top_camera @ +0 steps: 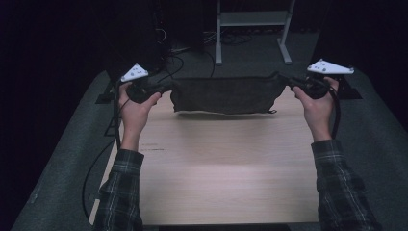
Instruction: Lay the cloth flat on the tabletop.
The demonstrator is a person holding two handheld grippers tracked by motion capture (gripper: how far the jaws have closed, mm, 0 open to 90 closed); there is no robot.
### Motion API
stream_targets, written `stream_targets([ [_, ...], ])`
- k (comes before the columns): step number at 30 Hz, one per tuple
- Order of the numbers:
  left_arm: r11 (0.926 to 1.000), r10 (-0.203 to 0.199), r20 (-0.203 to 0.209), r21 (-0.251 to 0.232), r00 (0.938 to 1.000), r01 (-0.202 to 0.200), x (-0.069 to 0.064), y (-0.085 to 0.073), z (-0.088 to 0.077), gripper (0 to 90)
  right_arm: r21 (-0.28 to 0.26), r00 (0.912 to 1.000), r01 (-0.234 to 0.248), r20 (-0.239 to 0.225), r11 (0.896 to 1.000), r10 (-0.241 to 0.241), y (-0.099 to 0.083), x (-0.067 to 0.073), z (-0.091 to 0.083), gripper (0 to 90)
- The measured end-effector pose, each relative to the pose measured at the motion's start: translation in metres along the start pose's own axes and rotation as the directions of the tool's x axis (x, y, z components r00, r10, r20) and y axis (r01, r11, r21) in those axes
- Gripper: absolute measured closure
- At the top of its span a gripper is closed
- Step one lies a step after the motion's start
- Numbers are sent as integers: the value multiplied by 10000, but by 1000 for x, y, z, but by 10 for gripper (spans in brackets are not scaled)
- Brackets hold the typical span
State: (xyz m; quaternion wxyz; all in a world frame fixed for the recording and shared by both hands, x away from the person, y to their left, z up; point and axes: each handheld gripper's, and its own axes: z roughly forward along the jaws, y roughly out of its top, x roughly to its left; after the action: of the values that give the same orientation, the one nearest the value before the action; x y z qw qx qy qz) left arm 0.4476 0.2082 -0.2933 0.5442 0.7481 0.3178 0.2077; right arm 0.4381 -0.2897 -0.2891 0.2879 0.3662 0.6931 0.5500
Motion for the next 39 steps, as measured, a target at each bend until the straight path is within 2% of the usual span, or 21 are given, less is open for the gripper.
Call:
stream_targets([
  [5,9986,-285,290,461,9992,271,-3,-28,3,834,536,9998,-124,-178,9985,134,-30,2,2,866],
  [8,9973,-253,467,694,9986,220,-8,-37,1,834,729,9994,-135,-317,9972,158,-42,6,-2,865],
  [14,9945,-241,758,1037,9968,162,-13,-51,-6,833,971,9984,-42,-555,9953,96,-57,12,-12,865],
  [21,9883,-505,1090,1488,9928,340,-22,-75,-8,833,1569,9962,137,-872,9875,1,-83,23,-24,865],
  [27,9854,-592,1266,1658,9902,377,-29,-88,-12,833,1872,9938,-22,-1086,9823,230,-96,27,-31,865],
  [30,9825,-628,1376,1827,9885,369,-34,-96,-17,832,2103,9923,40,-1216,9776,221,-105,32,-36,865],
  [35,9720,-590,1495,2340,9870,226,-46,-112,-27,831,2448,9890,127,-1457,9695,238,-119,41,-47,864],
  [36,9720,-590,1495,2340,9870,226,-46,-112,-27,832,2448,9890,127,-1457,9695,238,-119,41,-47,864],
  [37,9685,-621,1532,2482,9862,224,-49,-118,-29,831,2584,9880,180,-1527,9659,224,-123,45,-49,864],
  [39,9667,-603,1555,2553,9860,189,-50,-121,-30,832,2655,9877,251,-1553,9638,170,-126,46,-50,864],
])
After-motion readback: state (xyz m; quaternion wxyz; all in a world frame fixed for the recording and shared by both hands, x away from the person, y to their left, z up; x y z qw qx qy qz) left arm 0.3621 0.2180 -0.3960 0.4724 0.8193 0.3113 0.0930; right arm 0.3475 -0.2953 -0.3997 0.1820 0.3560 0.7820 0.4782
